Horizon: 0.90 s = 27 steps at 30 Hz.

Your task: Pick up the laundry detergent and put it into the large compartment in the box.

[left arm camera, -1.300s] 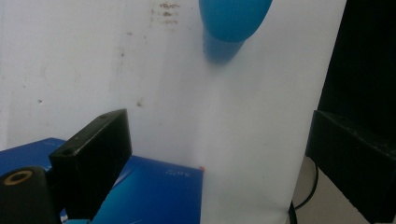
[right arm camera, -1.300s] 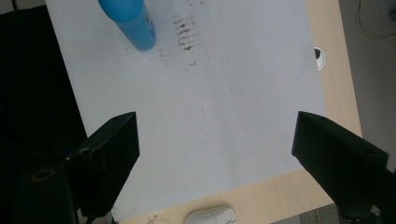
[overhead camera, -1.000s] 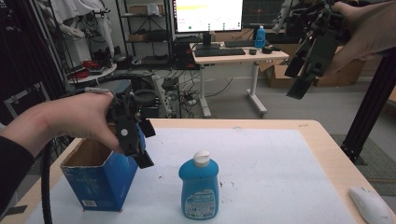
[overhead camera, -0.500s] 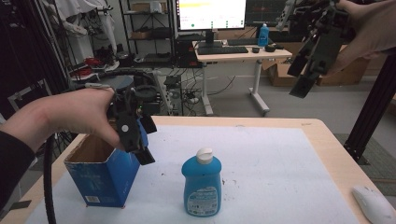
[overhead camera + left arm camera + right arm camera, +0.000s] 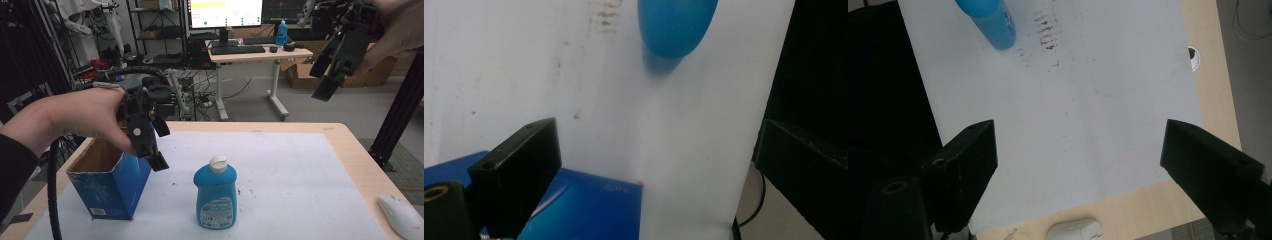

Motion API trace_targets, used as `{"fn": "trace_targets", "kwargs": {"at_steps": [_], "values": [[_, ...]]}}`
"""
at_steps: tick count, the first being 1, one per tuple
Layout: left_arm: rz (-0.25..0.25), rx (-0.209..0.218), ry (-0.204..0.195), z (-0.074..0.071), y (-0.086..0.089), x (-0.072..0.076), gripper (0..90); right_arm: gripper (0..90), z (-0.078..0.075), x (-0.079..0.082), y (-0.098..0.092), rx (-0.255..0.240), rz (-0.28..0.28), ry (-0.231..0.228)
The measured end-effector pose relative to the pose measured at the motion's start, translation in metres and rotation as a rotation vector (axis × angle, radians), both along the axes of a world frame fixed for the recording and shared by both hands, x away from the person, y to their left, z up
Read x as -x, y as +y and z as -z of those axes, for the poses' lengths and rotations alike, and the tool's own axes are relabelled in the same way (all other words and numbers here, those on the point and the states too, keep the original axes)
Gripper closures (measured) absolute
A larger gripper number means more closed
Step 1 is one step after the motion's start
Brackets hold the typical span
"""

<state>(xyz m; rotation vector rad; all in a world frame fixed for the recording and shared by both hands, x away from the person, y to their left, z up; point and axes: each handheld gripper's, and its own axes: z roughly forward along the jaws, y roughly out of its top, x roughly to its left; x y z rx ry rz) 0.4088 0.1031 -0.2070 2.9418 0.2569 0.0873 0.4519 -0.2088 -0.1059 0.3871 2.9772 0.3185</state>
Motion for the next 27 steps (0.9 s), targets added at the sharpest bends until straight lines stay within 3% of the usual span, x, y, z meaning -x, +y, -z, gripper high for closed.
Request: {"fn": "trace_targets", "kwargs": {"at_steps": [8,14,27], "values": [[0.042,-0.002,0.003,-0.001,-0.018,0.001,5.0,15.3,0.000,0.002,-0.005,-0.004,0.007,-0.004],[0.070,0.022,0.014,-0.001,-0.034,0.000,6.6,15.2,0.002,0.003,-0.007,-0.014,0.010,-0.002],[0.120,0.006,0.038,0.019,-0.075,-0.005,6.6,15.4,0.006,0.002,-0.011,-0.020,0.013,0.001]]}}
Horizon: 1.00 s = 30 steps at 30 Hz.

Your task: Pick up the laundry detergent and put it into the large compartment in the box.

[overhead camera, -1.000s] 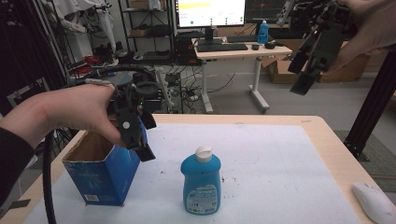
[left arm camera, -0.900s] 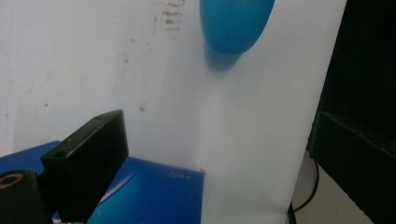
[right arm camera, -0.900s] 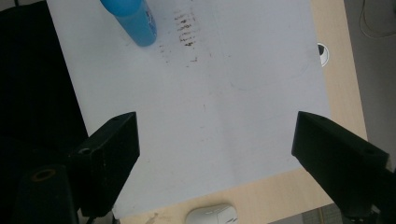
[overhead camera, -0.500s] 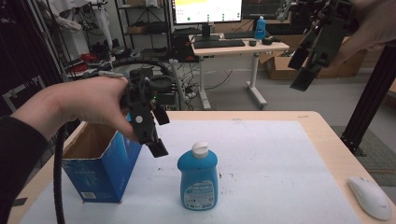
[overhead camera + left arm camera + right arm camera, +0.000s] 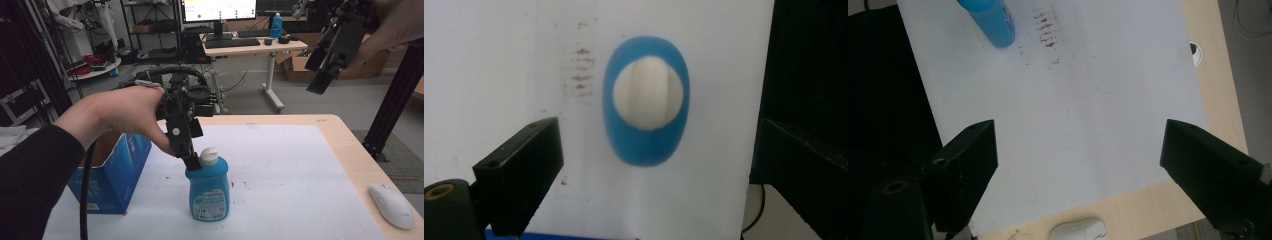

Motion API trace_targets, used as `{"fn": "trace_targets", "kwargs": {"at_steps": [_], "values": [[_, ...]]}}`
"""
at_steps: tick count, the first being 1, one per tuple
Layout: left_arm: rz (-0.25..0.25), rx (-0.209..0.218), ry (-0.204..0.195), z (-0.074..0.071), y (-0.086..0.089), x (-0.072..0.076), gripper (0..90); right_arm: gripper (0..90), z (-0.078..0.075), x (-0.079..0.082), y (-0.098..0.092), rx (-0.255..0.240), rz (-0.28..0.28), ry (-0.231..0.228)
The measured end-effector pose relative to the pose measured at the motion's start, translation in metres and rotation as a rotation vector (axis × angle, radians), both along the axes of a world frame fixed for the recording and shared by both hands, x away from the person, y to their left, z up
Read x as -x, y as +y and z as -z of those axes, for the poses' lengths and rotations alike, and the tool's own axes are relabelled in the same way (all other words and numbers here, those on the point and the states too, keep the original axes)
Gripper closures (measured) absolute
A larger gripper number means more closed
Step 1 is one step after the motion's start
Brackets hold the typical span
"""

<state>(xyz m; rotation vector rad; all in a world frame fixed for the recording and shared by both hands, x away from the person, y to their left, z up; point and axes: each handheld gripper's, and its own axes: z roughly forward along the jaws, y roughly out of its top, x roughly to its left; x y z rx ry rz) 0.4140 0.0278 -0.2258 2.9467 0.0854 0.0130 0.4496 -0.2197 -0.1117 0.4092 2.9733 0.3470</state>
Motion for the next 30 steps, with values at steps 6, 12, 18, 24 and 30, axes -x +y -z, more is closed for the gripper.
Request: {"fn": "trace_targets", "kwargs": {"at_steps": [6,12,18,24,30], "values": [[0.013,-0.011,0.006,0.008,-0.011,-0.001,7.4,15.4,0.001,0.000,-0.002,-0.004,0.001,-0.001],[0.009,-0.022,0.005,0.015,-0.017,-0.002,7.9,15.8,0.002,0.001,-0.005,-0.005,0.005,0.005],[0.012,-0.021,-0.006,0.027,-0.019,-0.001,9.5,15.9,0.003,0.001,-0.005,-0.006,0.006,0.006],[0.010,-0.024,0.005,0.038,-0.021,0.000,10.4,15.9,0.005,0.001,-0.006,-0.001,0.006,0.007],[0.003,-0.028,0.009,0.044,-0.023,-0.001,13.4,15.8,0.006,0.000,-0.007,-0.005,0.009,0.009]]}}
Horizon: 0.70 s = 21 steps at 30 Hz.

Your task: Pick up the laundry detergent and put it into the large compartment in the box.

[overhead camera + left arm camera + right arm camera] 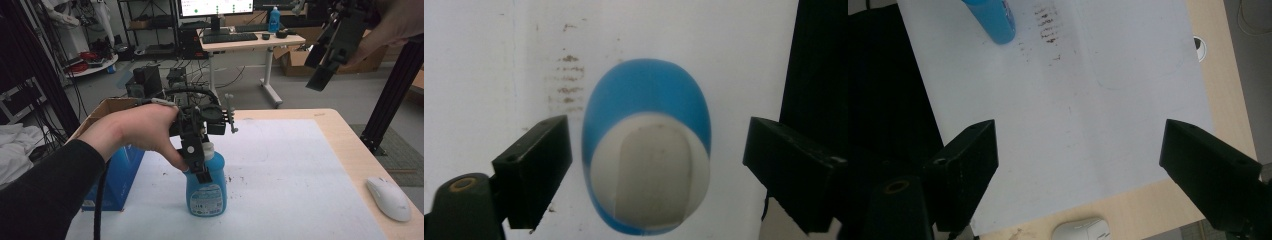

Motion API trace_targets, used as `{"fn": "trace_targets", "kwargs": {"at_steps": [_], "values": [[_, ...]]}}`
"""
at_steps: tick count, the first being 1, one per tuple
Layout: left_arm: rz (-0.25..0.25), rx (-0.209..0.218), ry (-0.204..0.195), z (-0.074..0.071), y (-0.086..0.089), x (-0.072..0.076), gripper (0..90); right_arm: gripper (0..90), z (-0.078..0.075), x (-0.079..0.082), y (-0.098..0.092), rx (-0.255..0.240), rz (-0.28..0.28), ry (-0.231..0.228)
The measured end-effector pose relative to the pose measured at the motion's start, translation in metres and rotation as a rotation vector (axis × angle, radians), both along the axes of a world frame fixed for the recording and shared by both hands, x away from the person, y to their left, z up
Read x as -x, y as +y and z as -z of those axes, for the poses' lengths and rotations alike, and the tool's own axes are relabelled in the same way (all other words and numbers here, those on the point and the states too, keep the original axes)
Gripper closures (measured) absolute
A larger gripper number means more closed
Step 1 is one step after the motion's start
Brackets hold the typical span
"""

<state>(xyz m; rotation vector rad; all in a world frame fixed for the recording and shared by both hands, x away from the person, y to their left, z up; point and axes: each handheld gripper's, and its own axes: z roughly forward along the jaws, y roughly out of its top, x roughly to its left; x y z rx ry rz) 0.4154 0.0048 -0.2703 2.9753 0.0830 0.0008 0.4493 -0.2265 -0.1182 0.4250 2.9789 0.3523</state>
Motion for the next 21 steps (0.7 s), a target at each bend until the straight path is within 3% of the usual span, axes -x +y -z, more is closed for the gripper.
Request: {"fn": "trace_targets", "kwargs": {"at_steps": [21], "values": [[0.008,-0.051,-0.008,0.019,-0.009,0.000,15.2,15.9,0.002,-0.001,-0.005,-0.004,0.009,0.002]]}}
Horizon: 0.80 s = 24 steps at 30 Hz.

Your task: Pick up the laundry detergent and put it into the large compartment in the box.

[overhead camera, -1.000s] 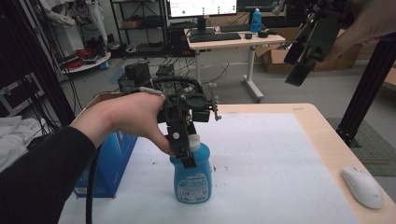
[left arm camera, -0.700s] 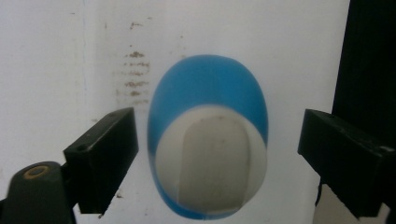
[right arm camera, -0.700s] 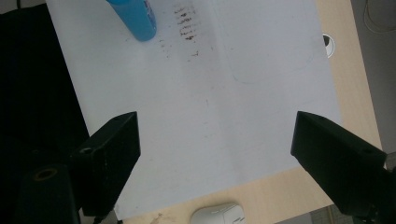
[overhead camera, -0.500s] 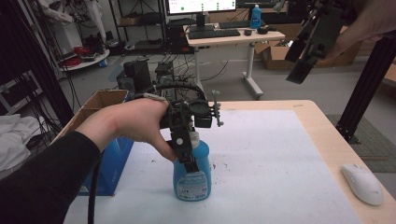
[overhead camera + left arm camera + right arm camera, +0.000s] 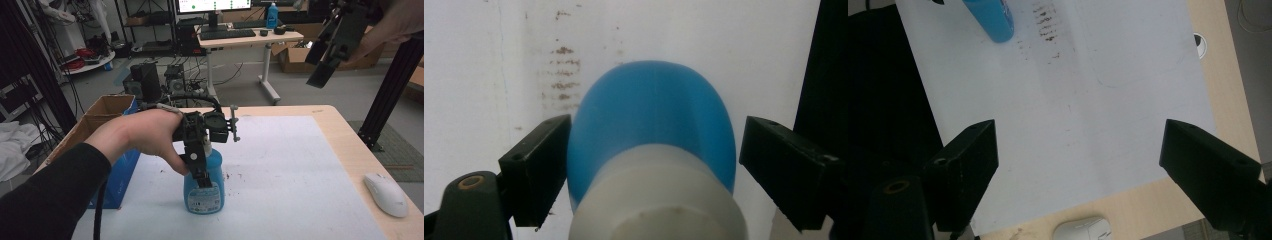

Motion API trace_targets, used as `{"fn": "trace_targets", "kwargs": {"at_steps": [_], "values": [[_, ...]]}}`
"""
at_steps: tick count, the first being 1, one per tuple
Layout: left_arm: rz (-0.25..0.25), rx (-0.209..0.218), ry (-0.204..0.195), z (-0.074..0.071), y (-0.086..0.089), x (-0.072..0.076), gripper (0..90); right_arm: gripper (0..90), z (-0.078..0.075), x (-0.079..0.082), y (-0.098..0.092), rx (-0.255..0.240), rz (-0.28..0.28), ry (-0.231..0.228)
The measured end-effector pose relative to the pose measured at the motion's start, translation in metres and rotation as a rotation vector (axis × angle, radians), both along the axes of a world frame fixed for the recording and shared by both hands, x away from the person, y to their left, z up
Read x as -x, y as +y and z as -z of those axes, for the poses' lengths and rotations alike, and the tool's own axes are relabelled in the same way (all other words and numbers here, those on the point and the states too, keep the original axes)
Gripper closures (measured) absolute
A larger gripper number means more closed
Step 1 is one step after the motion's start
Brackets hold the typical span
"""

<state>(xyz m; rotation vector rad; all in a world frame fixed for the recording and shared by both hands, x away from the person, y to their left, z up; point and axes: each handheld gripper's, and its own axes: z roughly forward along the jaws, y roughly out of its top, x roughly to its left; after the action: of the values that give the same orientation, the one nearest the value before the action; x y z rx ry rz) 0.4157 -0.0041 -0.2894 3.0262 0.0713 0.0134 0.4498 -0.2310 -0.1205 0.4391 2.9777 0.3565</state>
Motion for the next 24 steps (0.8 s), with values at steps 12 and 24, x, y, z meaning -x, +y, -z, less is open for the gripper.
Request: {"fn": "trace_targets", "kwargs": {"at_steps": [12,24], "values": [[-0.009,-0.006,-0.006,-0.0008,-0.0007,-0.0024,28.2,15.9,-0.0007,0.0001,-0.0013,-0.006,0.000,-0.002],[-0.035,-0.019,0.004,-0.0008,-0.0006,-0.0054,36.7,16.1,0.0002,-0.0014,-0.0032,-0.010,0.005,0.000]]}}
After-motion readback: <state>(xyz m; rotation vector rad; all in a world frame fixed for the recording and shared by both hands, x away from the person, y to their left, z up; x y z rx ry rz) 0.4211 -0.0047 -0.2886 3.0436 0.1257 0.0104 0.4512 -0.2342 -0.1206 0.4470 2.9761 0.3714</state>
